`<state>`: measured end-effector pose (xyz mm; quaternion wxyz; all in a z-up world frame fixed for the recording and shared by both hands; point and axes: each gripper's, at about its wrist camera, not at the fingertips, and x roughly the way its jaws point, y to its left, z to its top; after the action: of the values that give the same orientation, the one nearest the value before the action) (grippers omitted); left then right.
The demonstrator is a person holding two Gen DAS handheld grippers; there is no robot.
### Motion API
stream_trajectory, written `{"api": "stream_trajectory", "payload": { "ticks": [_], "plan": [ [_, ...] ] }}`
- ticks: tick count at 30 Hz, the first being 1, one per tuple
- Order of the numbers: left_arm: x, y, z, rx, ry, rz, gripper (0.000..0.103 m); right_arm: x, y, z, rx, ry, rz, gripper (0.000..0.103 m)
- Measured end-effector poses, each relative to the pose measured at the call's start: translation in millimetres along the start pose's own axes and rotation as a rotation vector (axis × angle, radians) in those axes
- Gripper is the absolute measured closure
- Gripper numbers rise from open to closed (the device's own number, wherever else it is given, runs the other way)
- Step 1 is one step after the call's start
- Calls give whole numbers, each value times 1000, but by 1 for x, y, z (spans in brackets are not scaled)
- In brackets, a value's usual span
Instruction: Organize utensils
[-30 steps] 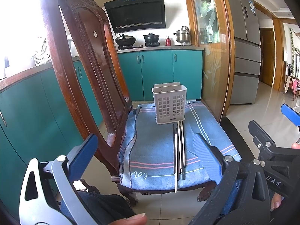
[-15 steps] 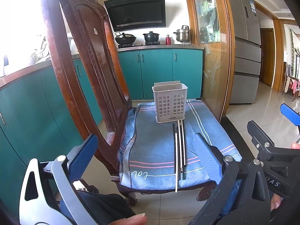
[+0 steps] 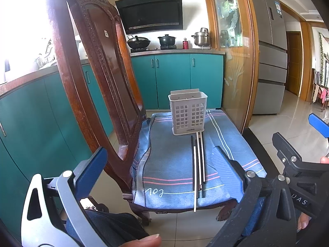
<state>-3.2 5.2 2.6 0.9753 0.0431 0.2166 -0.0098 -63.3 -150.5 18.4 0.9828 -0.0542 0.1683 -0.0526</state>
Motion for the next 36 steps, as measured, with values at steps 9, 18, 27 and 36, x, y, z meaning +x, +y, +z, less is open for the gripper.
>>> {"api": "stream_trajectory", "payload": {
  "ticks": [9, 18, 27, 36],
  "plan": [
    [0, 0, 0, -1, 0, 0, 3, 0, 1, 0, -1, -1, -1, 3],
    [0, 1, 0, -2, 1, -1, 3, 0, 1, 0, -1, -1, -2, 3],
    [1, 1, 1, -5, 10, 2, 3, 2, 1, 0, -5, 5, -3, 3],
    [4, 1, 0, -7, 16, 5, 3, 4, 1, -1, -7, 13, -3, 3]
  ]
}}
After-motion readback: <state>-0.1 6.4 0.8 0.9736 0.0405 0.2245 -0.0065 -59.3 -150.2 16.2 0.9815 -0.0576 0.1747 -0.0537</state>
